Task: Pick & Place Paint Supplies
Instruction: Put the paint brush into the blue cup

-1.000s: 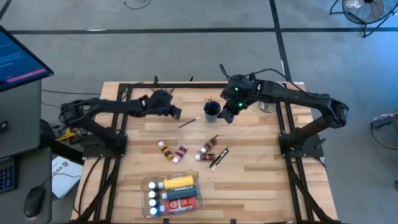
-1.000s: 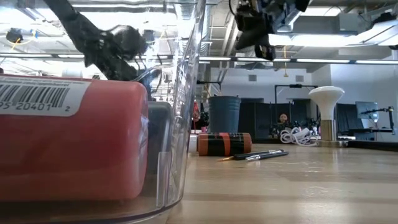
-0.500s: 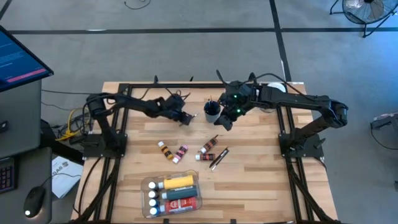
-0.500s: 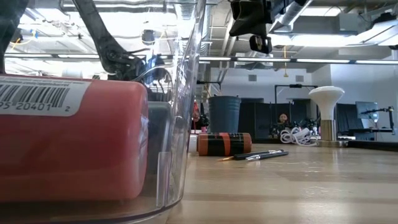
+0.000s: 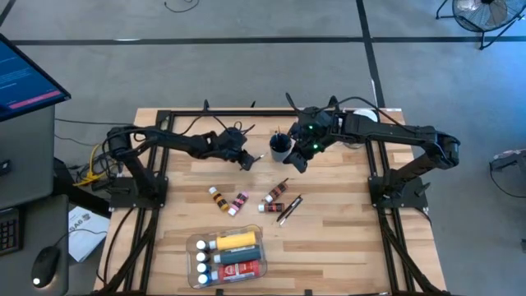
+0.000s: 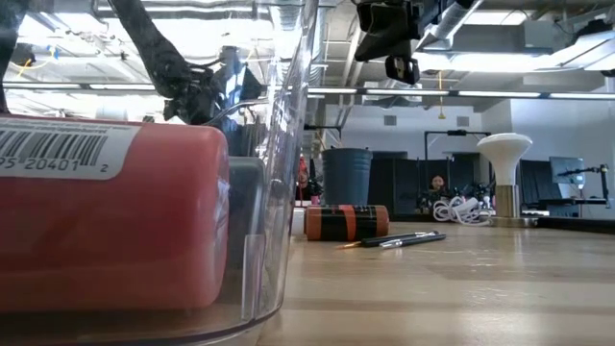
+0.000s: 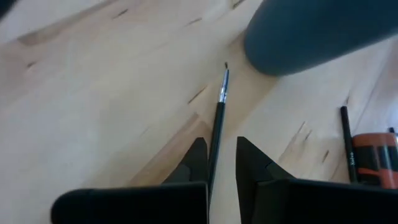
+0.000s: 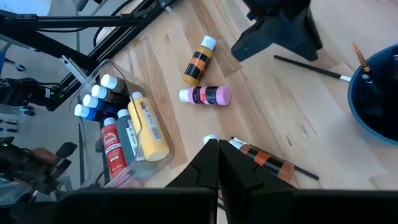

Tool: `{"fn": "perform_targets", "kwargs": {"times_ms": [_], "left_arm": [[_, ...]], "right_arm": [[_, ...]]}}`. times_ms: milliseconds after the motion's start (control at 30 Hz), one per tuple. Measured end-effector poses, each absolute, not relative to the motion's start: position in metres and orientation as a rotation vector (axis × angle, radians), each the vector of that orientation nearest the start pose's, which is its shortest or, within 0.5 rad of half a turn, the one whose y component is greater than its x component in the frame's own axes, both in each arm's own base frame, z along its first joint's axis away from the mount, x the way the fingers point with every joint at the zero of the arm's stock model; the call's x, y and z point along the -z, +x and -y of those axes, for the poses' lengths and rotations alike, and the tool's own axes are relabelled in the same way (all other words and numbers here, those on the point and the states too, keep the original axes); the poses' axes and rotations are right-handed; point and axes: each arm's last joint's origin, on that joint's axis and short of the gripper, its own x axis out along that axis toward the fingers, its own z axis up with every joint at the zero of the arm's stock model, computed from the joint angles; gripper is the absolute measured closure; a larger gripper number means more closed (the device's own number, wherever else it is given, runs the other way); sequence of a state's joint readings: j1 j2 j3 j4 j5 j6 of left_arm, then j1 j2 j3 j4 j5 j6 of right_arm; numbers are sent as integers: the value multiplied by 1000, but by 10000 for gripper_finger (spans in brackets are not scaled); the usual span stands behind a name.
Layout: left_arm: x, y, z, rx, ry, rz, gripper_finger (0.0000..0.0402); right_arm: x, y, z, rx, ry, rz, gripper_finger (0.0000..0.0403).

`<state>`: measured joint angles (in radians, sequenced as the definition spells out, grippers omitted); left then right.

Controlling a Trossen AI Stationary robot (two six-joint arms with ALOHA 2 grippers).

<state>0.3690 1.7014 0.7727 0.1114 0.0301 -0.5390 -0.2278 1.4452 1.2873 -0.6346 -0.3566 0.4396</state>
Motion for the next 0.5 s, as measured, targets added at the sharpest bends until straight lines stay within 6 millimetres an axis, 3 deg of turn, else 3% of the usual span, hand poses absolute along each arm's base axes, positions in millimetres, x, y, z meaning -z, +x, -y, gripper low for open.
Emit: {"fn": "perform_targets", "kwargs": {"times_ms": [233,500], "left_arm": [[-126,300,-112,-593,-669,-719,400],[-118,337,-123,-553,-712,-759,400]], "right_arm": [[-318,299,62,113,649,-772,403],[-318,300,59,135,669,-772,403]]}}
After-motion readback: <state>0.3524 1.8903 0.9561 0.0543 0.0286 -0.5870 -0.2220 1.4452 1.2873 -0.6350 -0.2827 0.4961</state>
